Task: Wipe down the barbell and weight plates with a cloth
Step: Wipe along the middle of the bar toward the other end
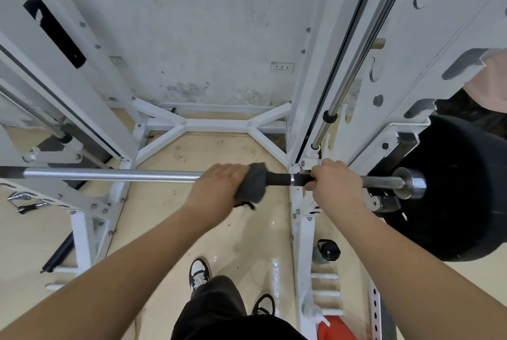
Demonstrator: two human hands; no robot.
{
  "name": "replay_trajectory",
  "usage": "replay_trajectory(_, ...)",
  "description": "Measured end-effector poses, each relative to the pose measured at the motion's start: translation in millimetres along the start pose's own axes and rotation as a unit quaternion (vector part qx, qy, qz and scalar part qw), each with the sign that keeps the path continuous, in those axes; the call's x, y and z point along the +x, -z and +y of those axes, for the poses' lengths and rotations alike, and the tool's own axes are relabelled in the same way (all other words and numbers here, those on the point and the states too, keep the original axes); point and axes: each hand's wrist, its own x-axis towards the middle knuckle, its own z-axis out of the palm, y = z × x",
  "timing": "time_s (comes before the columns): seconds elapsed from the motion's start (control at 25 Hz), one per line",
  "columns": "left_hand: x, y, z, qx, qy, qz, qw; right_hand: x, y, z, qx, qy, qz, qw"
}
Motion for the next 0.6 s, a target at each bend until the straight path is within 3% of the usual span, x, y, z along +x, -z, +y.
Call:
replay_trajectory(0.08, -8, 7, -11, 0.012, 0.09, 0.024, 0.996, 0, -3, 1, -0.001, 0.002, 0.009, 1.0)
replay_trajectory(0.2, 26, 6, 39, 0.024, 0.189, -0.006, 0.982, -2, -4, 1, -0.009, 0.002, 0.02, 1.0)
replay_trajectory(0.32, 46, -15, 95, -0.011, 0.085, -0.024, 0.996, -2, -4, -1, -0.029, -0.008, 0.02, 0.999)
replay_trajectory(0.44, 36, -22, 72, -0.048, -0.022, 0.004, 0.999, 0, -5, 0, -0.031, -0.011, 0.01, 0.999)
replay_trajectory(0.52, 17, -14, 27, -0.036, -0.01, 0.006, 0.999, 2, -6, 1, -0.018, -0.006, 0.01, 1.0)
replay_trajectory(0.6, 0, -4, -9, -0.012, 0.056, 0.041, 0.998, 3, -7, 2, -0.012, 0.002, 0.011, 1.0)
